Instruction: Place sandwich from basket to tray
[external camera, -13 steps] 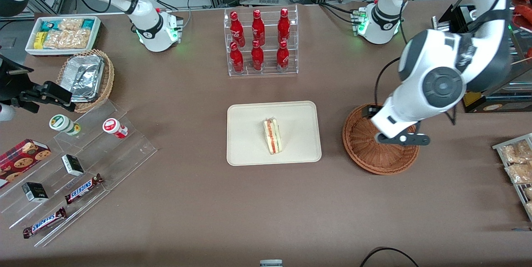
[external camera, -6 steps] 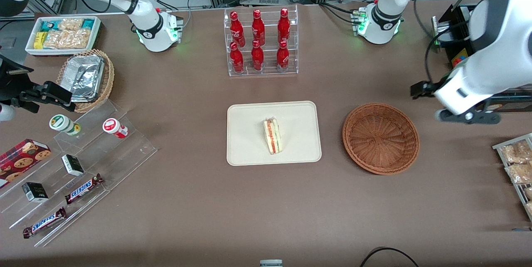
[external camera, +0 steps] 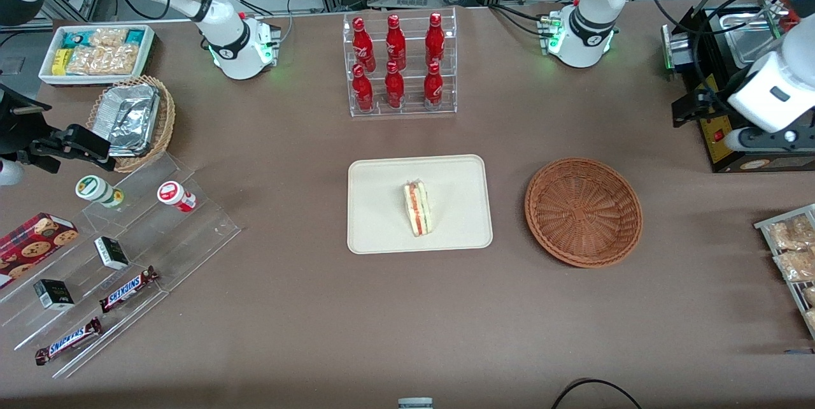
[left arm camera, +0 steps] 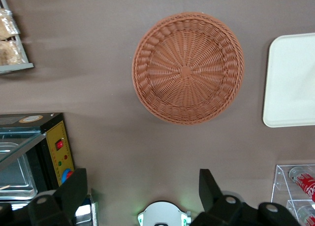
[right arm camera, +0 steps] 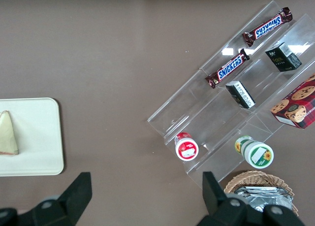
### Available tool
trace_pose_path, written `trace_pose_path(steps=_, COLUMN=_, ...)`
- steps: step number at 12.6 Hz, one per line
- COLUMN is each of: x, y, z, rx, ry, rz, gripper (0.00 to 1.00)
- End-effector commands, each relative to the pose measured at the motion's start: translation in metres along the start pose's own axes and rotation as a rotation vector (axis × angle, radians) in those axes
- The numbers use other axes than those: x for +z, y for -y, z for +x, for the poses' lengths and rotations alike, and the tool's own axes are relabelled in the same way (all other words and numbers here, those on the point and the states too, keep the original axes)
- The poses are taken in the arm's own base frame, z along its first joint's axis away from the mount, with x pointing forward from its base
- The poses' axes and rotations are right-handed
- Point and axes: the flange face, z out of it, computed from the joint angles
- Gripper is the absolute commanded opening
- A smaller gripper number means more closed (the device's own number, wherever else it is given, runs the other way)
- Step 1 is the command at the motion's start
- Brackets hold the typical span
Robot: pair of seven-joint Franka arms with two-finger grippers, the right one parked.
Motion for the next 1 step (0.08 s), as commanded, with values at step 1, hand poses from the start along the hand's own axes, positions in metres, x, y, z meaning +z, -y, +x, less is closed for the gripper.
trace_pose_path(steps=1, x=-0.0080, y=0.0156, z=-0.0061, rx=-0.013, ry=-0.003, rz=-0.003, gripper=1.00)
